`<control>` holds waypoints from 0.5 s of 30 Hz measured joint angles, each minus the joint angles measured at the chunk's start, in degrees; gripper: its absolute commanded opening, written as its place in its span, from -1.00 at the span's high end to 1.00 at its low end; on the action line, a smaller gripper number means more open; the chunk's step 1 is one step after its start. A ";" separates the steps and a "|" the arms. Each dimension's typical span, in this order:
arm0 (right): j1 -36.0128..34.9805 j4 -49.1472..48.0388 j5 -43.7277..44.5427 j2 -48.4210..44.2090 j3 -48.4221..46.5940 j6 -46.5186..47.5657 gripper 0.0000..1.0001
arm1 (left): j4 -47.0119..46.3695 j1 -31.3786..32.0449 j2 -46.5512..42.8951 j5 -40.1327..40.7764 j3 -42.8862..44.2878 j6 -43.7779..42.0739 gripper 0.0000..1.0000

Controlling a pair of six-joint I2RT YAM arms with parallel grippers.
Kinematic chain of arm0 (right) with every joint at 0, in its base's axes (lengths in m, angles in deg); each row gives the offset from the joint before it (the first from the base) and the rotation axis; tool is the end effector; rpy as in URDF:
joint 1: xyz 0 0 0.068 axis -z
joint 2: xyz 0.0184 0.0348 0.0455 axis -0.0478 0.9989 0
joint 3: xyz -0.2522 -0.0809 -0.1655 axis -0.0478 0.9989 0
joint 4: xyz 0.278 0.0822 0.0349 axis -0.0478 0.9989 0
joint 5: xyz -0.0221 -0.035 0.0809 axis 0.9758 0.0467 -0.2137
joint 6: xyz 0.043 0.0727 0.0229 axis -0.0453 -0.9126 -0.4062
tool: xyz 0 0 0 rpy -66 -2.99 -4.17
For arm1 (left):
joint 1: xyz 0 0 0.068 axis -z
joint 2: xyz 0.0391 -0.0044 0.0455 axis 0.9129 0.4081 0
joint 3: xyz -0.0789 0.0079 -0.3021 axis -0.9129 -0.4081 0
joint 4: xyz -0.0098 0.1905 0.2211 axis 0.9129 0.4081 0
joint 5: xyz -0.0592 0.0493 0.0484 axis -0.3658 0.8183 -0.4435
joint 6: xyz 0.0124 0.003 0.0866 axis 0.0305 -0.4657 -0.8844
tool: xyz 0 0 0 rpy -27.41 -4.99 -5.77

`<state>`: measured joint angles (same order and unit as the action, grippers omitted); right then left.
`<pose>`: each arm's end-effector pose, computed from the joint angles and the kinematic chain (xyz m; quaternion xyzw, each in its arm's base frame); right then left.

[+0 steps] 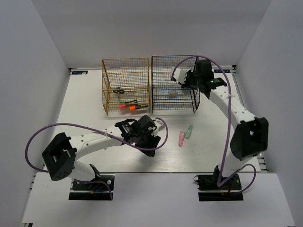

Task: Sort the stationery into containers
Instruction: Place the stationery into the container

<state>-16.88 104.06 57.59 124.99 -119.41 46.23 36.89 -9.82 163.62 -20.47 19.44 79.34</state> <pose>0.4135 0.1587 0.3454 -0.6010 0.6333 -0.1234 0.4716 0.1606 -0.2660 0.2035 0.3352 0.9118 -0.2069 0.1163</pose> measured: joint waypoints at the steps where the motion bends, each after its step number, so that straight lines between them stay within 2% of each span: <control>1: 0.00 -0.20 0.57 2.19 -1.66 0.52 1.00 | -0.28 0.09 0.00 0.02 0.00 0.28 -0.22; 5: 0.00 -0.39 2.38 8.66 -7.34 1.92 1.00 | -1.38 0.24 0.00 0.26 -0.09 1.01 -0.22; 9: 0.00 -0.48 3.65 10.19 -9.11 2.47 1.00 | -1.86 0.37 0.00 0.46 -0.55 1.53 -0.24; 11: 0.00 -0.50 4.11 10.29 -9.33 2.67 0.83 | -1.97 0.39 0.00 0.66 -0.76 1.79 -0.24; 12: 0.00 -0.46 4.28 10.29 -9.35 2.73 0.59 | -2.12 0.39 0.00 0.70 -0.83 1.84 -0.27; 15: 0.00 0.04 4.48 10.54 -9.77 2.54 0.22 | -2.58 0.39 0.00 0.83 -0.87 2.03 -0.29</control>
<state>-16.88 104.11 62.07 135.53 -129.18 48.77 34.31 -9.43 163.62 -19.64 18.57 81.37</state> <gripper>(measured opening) 0.307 0.640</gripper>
